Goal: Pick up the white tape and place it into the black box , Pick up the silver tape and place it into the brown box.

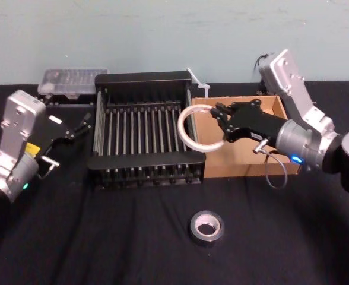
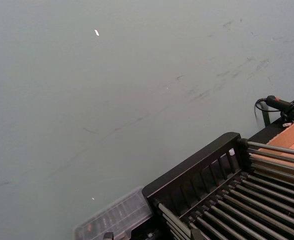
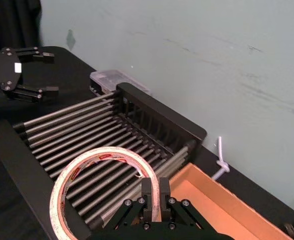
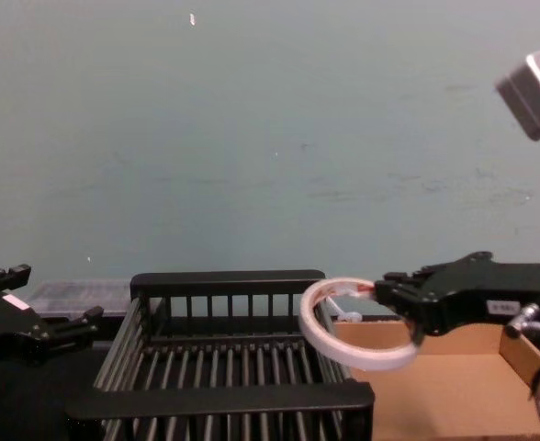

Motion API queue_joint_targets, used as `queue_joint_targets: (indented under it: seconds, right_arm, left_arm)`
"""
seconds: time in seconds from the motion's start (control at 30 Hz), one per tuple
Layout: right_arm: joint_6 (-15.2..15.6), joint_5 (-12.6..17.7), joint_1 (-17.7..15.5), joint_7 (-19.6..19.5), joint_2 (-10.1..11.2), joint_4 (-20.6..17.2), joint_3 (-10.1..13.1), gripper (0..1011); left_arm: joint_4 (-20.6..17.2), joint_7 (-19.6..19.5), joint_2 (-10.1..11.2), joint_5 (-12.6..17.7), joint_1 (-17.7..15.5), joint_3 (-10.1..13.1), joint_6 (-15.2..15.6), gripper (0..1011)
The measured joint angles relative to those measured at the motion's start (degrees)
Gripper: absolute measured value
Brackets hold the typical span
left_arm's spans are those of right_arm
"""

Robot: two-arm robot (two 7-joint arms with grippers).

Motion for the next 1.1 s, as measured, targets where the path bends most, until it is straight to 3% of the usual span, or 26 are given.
queue_joint_targets:
  seconds: [0.57,1.1]
  right_arm:
    - [-2.0,-1.1,7.4,1.9,-3.9,7.3,-4.0,94]
    - [-3.1,-2.2,12.5,2.4,-7.6,15.8,-6.1,94]
  left_arm:
    - [0.0,0.0,0.0,0.0,0.0,0.0,0.0,1001]
    - [0.0,0.0,0.0,0.0,0.0,0.0,0.0,1001]
